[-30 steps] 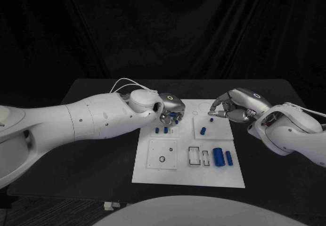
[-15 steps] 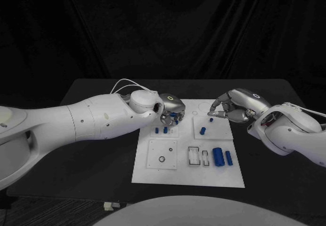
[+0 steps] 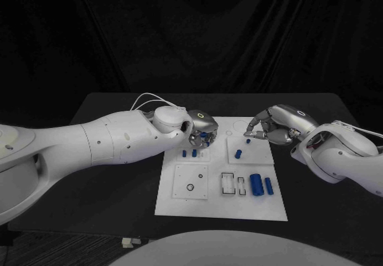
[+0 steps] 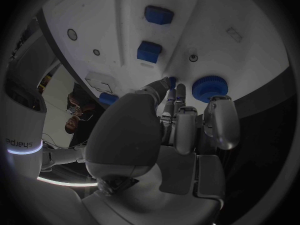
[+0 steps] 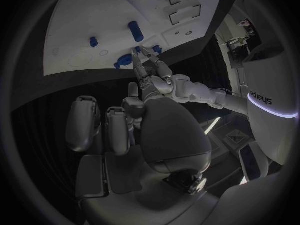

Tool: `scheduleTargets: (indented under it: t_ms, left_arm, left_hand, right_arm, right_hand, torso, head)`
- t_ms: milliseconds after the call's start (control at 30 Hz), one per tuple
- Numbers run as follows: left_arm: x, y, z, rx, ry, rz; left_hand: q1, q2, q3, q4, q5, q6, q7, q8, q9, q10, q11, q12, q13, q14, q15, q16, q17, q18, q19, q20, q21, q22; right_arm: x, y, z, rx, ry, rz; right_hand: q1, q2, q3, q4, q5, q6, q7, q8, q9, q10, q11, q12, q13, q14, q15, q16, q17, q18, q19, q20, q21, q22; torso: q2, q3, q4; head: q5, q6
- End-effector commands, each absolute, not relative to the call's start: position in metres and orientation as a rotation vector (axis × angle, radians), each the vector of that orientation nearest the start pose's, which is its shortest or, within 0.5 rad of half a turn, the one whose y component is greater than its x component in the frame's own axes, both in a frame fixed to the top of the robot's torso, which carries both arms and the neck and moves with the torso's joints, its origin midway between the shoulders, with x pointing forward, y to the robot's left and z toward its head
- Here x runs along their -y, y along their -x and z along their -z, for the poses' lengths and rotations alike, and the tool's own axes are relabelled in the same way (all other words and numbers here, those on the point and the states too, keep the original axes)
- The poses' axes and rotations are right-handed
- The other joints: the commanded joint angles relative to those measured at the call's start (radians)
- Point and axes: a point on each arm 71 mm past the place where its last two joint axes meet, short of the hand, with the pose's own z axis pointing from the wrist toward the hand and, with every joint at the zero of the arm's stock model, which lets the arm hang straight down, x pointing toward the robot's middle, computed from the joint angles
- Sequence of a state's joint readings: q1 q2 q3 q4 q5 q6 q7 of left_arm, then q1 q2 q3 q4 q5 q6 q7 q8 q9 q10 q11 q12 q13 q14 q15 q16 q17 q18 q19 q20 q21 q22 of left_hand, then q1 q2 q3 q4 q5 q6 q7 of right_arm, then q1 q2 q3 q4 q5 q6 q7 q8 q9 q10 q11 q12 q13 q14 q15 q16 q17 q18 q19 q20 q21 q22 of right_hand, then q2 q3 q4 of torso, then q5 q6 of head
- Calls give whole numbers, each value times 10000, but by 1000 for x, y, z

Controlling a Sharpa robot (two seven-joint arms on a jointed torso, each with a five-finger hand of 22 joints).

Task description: Assemble the parts on the task board

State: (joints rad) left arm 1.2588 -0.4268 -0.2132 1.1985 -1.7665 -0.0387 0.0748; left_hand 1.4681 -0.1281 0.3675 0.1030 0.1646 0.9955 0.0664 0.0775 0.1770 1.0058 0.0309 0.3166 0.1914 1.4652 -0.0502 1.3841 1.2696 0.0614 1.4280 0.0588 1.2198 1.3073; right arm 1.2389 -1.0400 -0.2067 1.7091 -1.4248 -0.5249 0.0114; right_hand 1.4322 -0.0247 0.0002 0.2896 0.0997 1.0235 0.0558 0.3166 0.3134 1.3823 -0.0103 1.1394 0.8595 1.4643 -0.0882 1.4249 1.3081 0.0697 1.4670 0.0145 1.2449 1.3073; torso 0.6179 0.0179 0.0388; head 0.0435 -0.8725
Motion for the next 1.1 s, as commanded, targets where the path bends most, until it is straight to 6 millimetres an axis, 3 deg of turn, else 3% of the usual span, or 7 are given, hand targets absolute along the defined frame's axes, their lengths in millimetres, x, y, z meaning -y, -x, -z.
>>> scheduleTargets:
  t_ms: [33,300,400,633,967,1100]
  left_arm:
    - [-62,-498,243,-17766,-9035,6166]
    - [-62,-499,244,-17638,-9011,6263]
    - [-62,-500,245,-17633,-9011,6272]
    - [-62,-500,245,-17467,-8971,6369]
    - [-71,-497,239,-16723,-8725,6746]
    - [-81,-491,230,-16221,-8516,6956]
  left_hand:
    - [-88,-6,11,-66,33,95,5,82,26,-102,5,-36,3,-50,-16,-61,-60,107,-76,2,-42,1664]
    - [-48,176,84,-243,146,718,43,433,218,28,-30,13,-6,-45,-36,-113,-129,109,-71,-7,-77,1665]
    - [-52,232,107,-316,394,893,36,530,291,95,-52,-4,-34,-39,-56,-140,-171,117,-79,-22,-125,1657]
    - [83,269,211,-549,681,900,78,520,339,329,-57,-21,-81,-26,-65,-175,-224,120,-75,-40,-165,1656]
    - [119,234,220,-747,557,1081,147,586,428,744,-32,-62,-148,5,-49,-218,-294,113,-43,-35,-156,1667]
    - [68,192,278,-795,290,1107,122,564,446,839,-54,-184,-222,23,-62,-233,-312,122,-47,-38,-204,1658]
  right_arm:
    - [239,-427,197,-15813,1584,-7275]
    - [240,-426,199,-15846,1562,-7276]
    - [240,-426,199,-15856,1555,-7279]
    - [240,-425,201,-15892,1542,-7284]
    - [242,-423,201,-15906,1523,-7288]
    - [243,-423,202,-15926,1503,-7267]
  right_hand:
    - [-40,-9,59,14,10,-59,-11,-49,-16,82,-178,1237,3561,701,-11,-59,892,-45,-32,66,-34,1772]
    - [-47,-6,62,13,10,-62,-10,-51,-17,77,-177,1227,3550,698,-10,-70,880,-37,-45,67,-71,1762]
    - [-47,-6,62,13,10,-62,-10,-51,-17,77,-177,1227,3550,698,-10,-70,880,-37,-45,67,-71,1762]
    - [-63,2,70,12,11,-68,-9,-57,-20,66,-174,1199,3520,686,-7,-116,828,-27,-62,70,-121,1749]
    - [-78,7,82,5,11,-70,-10,-61,-22,36,-166,1140,3457,660,-1,-214,718,-1,-107,76,-254,1713]
    - [-82,6,86,2,11,-71,-9,-63,-23,19,-163,1107,3422,655,2,-230,702,3,-116,79,-279,1706]
  torso:
    - [2,1,-1]
    - [3,1,-2]
    - [3,1,-3]
    - [3,2,-2]
    - [-9,5,-5]
    - [-10,5,1]
  head:
    - [-1,-1]
    - [-3,-1]
    - [1,-1]
    - [-10,-1]
    - [21,-1]
    - [22,-1]
